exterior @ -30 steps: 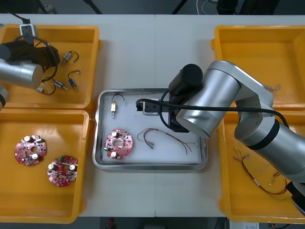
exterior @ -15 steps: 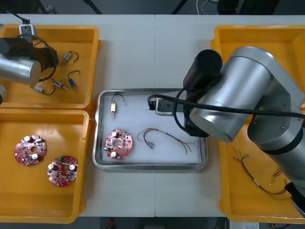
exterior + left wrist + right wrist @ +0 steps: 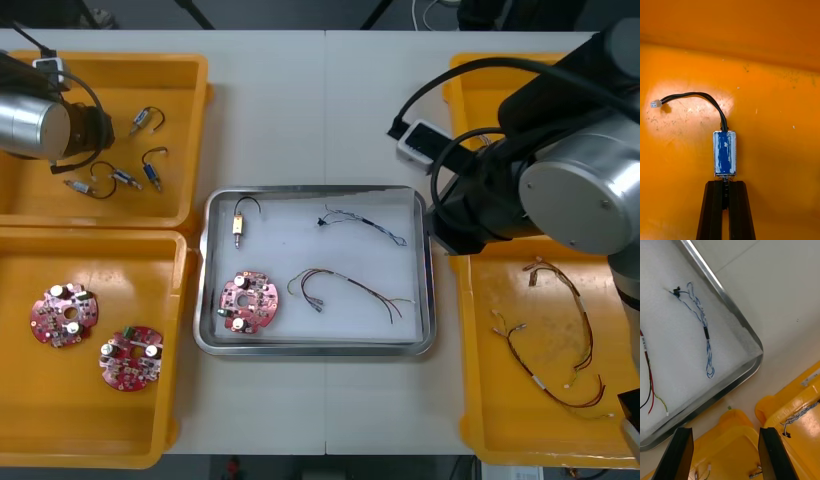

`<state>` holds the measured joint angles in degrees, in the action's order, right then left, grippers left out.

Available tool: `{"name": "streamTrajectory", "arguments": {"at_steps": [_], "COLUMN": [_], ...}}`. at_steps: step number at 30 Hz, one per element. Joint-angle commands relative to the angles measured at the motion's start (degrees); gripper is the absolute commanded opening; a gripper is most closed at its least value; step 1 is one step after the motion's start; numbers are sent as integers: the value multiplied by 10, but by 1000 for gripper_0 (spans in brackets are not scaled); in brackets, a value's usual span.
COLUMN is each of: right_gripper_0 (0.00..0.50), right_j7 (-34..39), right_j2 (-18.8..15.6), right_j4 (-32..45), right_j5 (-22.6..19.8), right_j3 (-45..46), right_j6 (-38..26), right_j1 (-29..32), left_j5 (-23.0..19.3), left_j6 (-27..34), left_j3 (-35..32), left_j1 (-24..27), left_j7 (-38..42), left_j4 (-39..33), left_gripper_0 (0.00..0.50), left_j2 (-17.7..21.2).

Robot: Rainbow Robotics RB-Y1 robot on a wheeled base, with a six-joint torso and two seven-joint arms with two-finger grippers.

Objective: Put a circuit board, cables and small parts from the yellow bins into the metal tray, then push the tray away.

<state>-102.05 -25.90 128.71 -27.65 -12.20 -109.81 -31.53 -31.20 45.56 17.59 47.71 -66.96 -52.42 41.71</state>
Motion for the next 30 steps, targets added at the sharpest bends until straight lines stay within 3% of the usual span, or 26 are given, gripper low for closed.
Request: {"name": "streamTrajectory", "arguments": {"at_steps": [1, 13, 19, 26, 27, 30], "right_gripper_0": [500, 500, 500, 500, 500, 500], "right_j7": [66, 192, 229, 234, 236, 238], "right_j2": [-13, -71, -81, -81, -81, -81], "right_j4": [44, 93, 95, 96, 96, 96], "right_j5": [7, -15, -51, -59, -61, -69], "right_j3": [63, 170, 237, 287, 297, 319], "right_j6": [-2, -2, -2, -2, -2, -2], "right_j1": [29, 136, 184, 234, 241, 263], "left_j5": [-23, -47, -58, -68, -69, -69], "left_j6": [57, 156, 181, 181, 180, 180], "left_j3": [7, 5, 2, -5, -7, -8], "left_j1": [-17, -39, -40, -40, -41, -40], "left_j7": [-8, -5, -5, -4, -4, -7], "left_j4": [-33, -109, -114, -119, -121, -123], "left_gripper_0": [0, 0, 0, 1, 9, 229], "left_j2": [30, 58, 58, 58, 58, 58]}}
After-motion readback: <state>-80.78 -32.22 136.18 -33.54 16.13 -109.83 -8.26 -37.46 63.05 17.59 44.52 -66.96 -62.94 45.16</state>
